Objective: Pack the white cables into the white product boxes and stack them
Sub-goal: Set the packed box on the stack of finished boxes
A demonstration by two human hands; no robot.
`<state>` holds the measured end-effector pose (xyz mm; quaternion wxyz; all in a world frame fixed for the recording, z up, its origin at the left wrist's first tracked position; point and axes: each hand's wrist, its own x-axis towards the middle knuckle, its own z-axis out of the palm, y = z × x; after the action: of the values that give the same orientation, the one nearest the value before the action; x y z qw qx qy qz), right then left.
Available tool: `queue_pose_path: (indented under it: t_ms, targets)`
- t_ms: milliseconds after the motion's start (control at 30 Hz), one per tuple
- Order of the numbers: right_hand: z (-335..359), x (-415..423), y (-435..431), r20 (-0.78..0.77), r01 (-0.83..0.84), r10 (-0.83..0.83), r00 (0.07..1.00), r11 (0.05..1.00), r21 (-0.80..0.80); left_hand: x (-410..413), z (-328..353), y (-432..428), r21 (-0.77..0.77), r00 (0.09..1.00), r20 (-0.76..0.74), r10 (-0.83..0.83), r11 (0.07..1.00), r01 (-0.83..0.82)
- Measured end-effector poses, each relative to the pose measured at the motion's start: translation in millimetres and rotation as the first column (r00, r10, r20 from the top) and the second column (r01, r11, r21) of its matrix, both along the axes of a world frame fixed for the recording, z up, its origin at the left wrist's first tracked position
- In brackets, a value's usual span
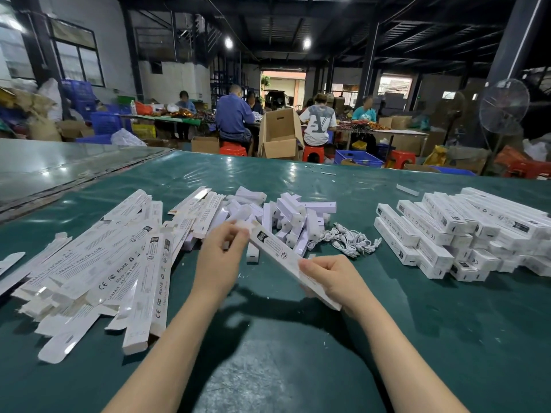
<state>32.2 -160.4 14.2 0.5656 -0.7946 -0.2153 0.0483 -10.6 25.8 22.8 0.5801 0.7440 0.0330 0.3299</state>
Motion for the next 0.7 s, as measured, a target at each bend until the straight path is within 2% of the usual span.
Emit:
queue_pose_path:
  t_ms: [67, 133, 200, 267, 300, 367, 433, 467, 500, 567, 633, 700]
  targets:
    - [2, -4, 4, -0.025, 0.011, -0.01, 1.0, 0.999, 0.036, -1, -1, -9, -0.055, 0.996, -0.064, -0.069, 0.996, 0.065]
    - [2, -8, 15, -0.035, 0.065, -0.062, 0.997, 0.994, 0.085, -2, -1, -18, -0.251, 0.976, -0.124, -0.176, 0.958, 0.141]
    - [0, -13, 33, -0.094, 0.091, -0.069, 0.993, 0.963, 0.253, -1, -6, -29, -0.423, 0.956, -0.124, -0.268, 0.885, 0.193]
    - [-3, -21, 53, -0.128, 0.051, -0.004, 0.992, 0.929, 0.366, 0, -8, -38, -0.458, 0.939, -0.121, -0.32, 0.858, 0.233]
    - [-5, -23, 58, -0.078, 0.03, -0.005, 0.997, 0.947, 0.319, 1, -8, -40, -0.41, 0.942, -0.137, -0.307, 0.883, 0.228]
    - [-11, -19, 55, 0.158, 0.087, -0.097, 0.983, 0.994, 0.068, 1, -7, -35, -0.231, 0.967, -0.174, -0.187, 0.962, 0.144]
    - [-17, -8, 39, 0.43, 0.251, -0.149, 0.89, 0.949, -0.191, 1, -6, -21, 0.001, 0.989, -0.145, -0.029, 1.0, 0.03]
    - [-19, -1, 31, 0.484, 0.327, -0.155, 0.861, 0.898, -0.294, -1, -5, -13, 0.109, 0.993, -0.119, 0.007, 0.994, 0.006]
    - [-22, 4, 23, 0.499, 0.388, -0.16, 0.852, 0.832, -0.396, -3, -5, -6, 0.208, 0.992, -0.126, 0.006, 0.978, 0.021]
    - [-27, 10, 12, 0.457, 0.411, -0.135, 0.879, 0.699, -0.586, -5, -5, 4, 0.424, 0.967, -0.253, -0.009, 0.898, 0.119]
    - [-30, 12, 10, 0.417, 0.391, -0.133, 0.899, 0.673, -0.628, -7, -8, 12, 0.593, 0.898, -0.438, 0.037, 0.763, 0.257]
    - [-30, 12, 10, 0.426, 0.386, -0.131, 0.895, 0.706, -0.593, -8, -9, 13, 0.612, 0.828, -0.555, 0.072, 0.711, 0.348]
